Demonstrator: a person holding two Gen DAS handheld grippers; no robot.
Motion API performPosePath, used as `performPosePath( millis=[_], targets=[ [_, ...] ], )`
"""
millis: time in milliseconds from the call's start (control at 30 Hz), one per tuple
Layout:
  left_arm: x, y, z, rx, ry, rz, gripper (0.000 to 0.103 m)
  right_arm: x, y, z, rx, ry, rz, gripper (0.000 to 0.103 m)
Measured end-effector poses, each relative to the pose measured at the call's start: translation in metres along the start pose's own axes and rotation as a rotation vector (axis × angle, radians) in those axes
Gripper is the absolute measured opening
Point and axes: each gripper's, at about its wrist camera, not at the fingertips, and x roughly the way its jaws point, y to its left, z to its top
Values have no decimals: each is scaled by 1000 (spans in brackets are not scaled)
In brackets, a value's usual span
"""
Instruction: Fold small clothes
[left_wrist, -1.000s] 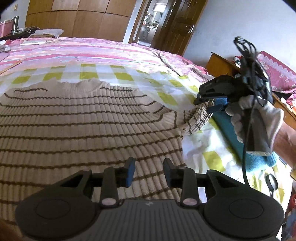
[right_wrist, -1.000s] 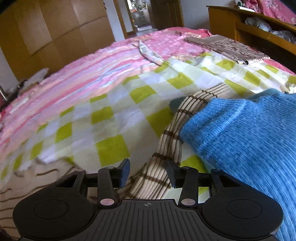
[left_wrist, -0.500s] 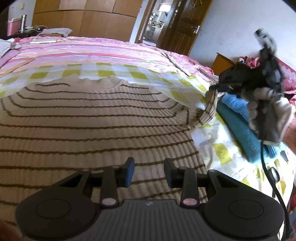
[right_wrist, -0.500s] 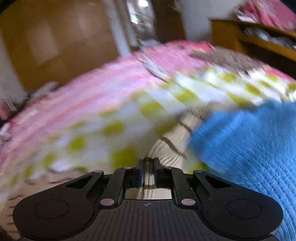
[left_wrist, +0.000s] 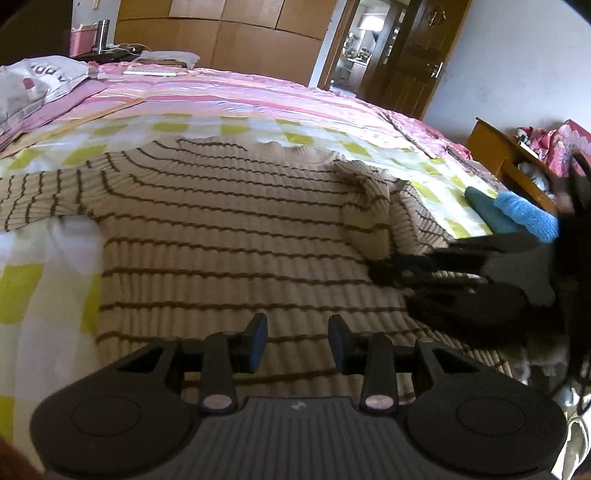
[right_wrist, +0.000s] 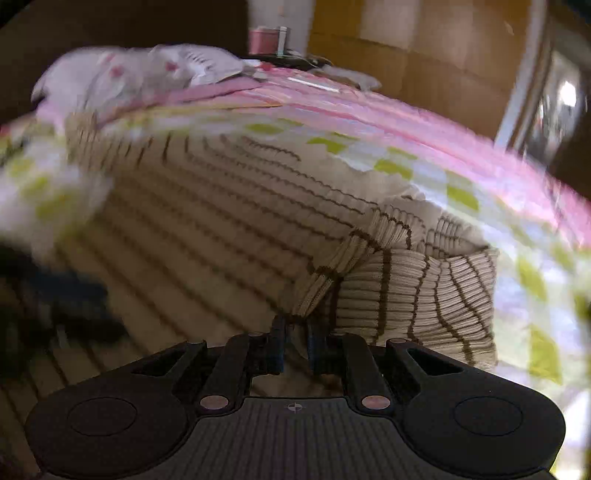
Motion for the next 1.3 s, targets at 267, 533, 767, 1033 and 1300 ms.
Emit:
performPosePath(
  millis=[267, 533, 767, 1033, 1300],
  targets=[
    [-8, 20, 2, -23, -25, -40, 41, -32, -17, 20, 64, 9, -63, 26],
    [-15, 26, 7, -36, -57, -42, 41, 6, -29, 63, 179, -8, -139, 51],
    [-15, 34, 11, -43, -71, -40, 41, 58, -51, 80, 262, 127, -209, 8],
    [-21, 50, 16, -93, -109, -35, 41, 9, -36, 109, 277, -113, 61, 8],
    [-19, 47, 14, -77, -98, -34, 41, -3, -12, 95, 216, -93, 206, 23]
  ],
)
